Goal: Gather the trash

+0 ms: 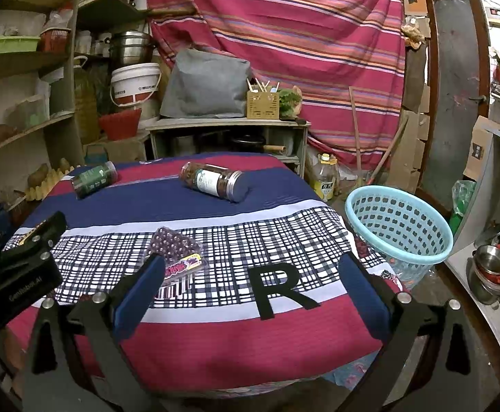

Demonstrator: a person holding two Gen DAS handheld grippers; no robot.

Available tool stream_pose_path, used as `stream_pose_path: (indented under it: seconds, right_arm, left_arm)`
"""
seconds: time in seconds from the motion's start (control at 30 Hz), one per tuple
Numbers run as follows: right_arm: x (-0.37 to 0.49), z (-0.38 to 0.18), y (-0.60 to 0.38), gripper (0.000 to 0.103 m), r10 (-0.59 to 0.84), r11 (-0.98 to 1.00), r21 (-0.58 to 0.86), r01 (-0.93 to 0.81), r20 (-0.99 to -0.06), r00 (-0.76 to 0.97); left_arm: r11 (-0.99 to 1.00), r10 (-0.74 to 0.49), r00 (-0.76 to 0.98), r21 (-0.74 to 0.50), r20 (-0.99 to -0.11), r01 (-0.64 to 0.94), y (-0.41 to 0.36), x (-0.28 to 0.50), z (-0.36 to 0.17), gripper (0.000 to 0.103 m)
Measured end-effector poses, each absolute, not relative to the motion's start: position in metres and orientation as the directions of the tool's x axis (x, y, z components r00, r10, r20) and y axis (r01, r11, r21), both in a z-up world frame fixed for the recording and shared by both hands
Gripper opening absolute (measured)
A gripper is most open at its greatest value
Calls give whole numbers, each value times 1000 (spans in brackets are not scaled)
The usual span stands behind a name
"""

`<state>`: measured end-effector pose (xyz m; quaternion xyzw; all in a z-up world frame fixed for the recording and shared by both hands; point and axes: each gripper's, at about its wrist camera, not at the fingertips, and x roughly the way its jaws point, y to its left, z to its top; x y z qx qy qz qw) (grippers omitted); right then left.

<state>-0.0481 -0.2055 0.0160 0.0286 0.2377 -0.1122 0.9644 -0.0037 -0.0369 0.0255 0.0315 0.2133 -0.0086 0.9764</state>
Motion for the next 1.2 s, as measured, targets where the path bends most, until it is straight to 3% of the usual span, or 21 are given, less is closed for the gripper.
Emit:
stream_pose_path:
  seconds: [1.2]
  right_arm:
    - [-51, 10, -210, 99, -204, 971, 16, 238, -458, 865]
  left_arm:
    - [999, 6, 911, 36, -413, 10, -34, -6, 29, 98]
